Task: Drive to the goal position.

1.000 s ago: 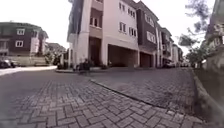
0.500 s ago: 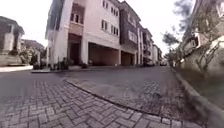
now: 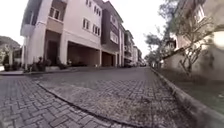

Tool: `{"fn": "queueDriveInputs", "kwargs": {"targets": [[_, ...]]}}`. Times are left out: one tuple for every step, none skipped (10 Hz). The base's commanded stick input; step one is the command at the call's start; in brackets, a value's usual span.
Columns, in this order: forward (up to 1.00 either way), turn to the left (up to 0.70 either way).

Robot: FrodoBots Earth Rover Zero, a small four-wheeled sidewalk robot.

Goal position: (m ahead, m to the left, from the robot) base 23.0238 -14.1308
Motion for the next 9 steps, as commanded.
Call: {"fn": "queueDriveInputs", "kwargs": {"targets": [[0.7,0.0],[0.7,0.0],[0.7,0.0],[0.7,-0.01],[0.7,-0.22],[0.7,-0.35],[0.7,-0.35],[0.7,-0.35],[0.7,-0.35]]}}
